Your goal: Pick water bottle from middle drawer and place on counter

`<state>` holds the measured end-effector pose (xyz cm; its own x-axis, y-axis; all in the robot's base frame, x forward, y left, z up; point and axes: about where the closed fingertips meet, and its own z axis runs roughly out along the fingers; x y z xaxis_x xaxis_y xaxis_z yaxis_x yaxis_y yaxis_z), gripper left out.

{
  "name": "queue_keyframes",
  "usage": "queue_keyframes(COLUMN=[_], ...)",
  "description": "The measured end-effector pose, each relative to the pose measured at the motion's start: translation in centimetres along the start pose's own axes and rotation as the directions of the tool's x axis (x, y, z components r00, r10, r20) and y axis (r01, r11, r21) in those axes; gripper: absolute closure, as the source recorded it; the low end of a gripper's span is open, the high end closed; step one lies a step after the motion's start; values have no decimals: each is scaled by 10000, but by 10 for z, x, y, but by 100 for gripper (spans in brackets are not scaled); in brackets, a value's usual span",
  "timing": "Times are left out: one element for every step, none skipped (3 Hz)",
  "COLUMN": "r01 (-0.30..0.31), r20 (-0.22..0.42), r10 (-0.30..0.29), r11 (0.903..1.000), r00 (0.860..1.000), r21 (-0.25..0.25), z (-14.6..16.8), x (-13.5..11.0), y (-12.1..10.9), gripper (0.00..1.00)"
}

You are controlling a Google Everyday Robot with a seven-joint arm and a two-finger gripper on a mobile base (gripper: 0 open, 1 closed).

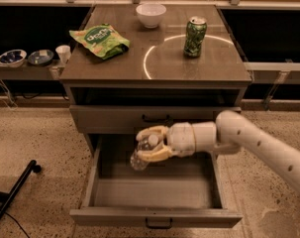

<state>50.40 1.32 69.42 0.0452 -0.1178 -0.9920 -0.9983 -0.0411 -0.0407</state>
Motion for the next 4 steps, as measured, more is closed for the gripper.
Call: queue_keyframes(r01=[686,685,960,1480], r20=[-261,-260,180,129], r10=[-698,-697,-950,-1476], r11=[9966,9966,9934,9883], r00=[9972,9972,9953,9890], r21=[-458,-461,-635,-366], z=[-7,-7,-21,-52], x=[-39,-39,-90,-163], y=[10,11,3,-3], gripper=[100,100,100,100])
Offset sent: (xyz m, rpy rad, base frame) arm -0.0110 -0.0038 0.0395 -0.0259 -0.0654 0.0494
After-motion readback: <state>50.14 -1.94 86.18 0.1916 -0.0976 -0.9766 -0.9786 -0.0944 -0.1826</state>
